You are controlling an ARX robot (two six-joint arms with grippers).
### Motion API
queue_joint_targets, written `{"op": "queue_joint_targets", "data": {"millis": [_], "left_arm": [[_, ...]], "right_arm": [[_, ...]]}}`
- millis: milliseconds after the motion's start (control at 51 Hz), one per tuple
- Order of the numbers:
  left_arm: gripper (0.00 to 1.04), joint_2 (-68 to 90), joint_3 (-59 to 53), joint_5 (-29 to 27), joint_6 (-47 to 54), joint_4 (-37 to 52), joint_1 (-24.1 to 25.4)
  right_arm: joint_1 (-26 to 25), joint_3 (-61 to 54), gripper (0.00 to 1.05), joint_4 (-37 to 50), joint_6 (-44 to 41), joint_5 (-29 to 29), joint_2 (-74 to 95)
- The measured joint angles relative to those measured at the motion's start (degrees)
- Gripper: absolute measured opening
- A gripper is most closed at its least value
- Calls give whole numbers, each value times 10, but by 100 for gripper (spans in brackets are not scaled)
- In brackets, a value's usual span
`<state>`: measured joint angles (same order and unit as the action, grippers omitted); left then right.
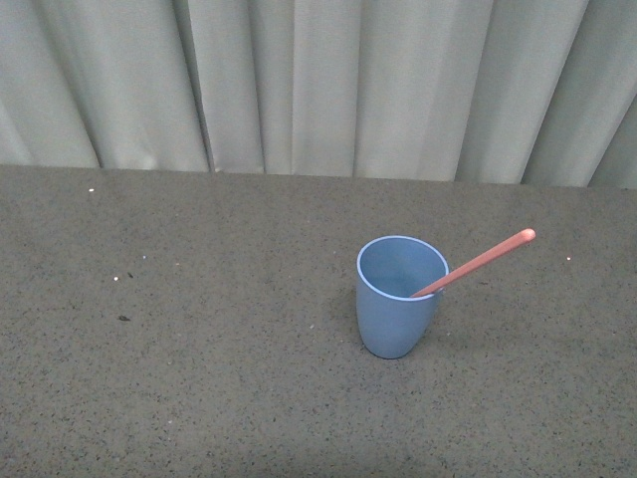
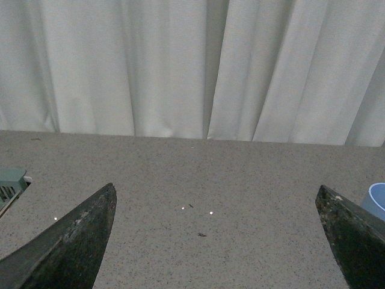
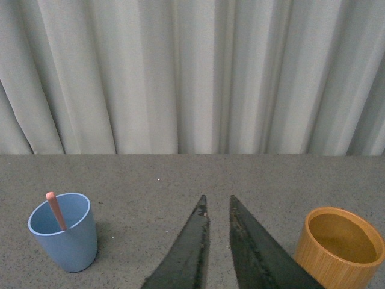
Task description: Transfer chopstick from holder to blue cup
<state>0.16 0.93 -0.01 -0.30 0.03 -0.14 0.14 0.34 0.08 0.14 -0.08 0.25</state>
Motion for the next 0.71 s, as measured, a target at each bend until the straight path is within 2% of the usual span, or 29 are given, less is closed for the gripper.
{"op": "queue_joint_targets", "data": {"millis": [176,314,412,451,706], "left_arm": [[98,0,0,0,0,0,0],[98,0,0,0,0,0,0],[98,0,0,0,0,0,0],[98,0,0,0,0,0,0],[98,0,0,0,0,0,0]], "right_arm": [[0,0,47,0,0,0,0],[0,0,79,0,0,0,0],[0,0,95,0,0,0,0],[0,0,97,0,1,0,0],[0,0,95,0,0,0,0]]}}
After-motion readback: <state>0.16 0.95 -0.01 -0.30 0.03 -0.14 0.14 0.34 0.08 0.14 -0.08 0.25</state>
